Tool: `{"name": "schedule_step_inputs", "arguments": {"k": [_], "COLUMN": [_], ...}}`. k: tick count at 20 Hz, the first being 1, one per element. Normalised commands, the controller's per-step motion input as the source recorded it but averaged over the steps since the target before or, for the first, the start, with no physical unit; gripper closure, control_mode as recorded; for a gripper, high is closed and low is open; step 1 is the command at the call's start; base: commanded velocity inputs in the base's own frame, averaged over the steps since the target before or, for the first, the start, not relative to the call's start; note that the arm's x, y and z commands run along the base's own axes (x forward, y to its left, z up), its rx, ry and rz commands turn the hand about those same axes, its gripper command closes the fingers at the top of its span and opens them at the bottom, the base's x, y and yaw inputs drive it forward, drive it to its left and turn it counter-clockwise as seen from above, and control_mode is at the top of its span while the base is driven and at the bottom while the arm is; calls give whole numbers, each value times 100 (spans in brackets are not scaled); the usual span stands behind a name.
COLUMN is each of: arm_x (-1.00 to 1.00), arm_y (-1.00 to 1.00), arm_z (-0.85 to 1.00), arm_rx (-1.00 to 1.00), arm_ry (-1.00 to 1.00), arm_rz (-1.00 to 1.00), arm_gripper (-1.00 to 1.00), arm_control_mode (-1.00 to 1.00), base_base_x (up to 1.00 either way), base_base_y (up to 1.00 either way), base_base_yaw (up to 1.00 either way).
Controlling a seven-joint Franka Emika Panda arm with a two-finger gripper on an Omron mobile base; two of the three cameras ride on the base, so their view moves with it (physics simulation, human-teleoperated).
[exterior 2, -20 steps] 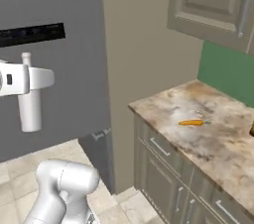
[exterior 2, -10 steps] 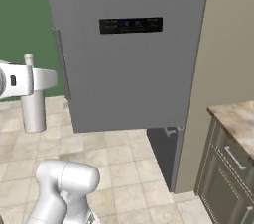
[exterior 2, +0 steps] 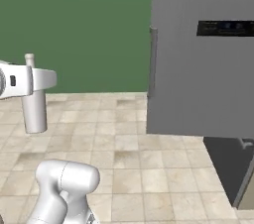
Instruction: Place the liquor and beer on the top shelf of the fridge to keep them out of children's reach, and place the carrot on lower shelves for easy access.
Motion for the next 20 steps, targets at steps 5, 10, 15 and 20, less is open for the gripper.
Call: {"name": "schedule_step_inputs", "arguments": {"k": [5, 10, 15, 20], "arm_x": [0, 0, 0, 0], "arm_y": [0, 0, 0, 0], "arm_z": [0, 0, 0, 0], "arm_rx": [0, 0, 0, 0], "arm_ry": [0, 0, 0, 0], "arm_rz": [0, 0, 0, 0], "arm_gripper": [100, 100, 100, 100], "arm_control_mode": [100, 100, 100, 100], "base_base_x": [32, 49, 60, 54], "base_base_y": [61, 29, 44, 93], "base_base_yaw": [-4, -32, -29, -19]}}
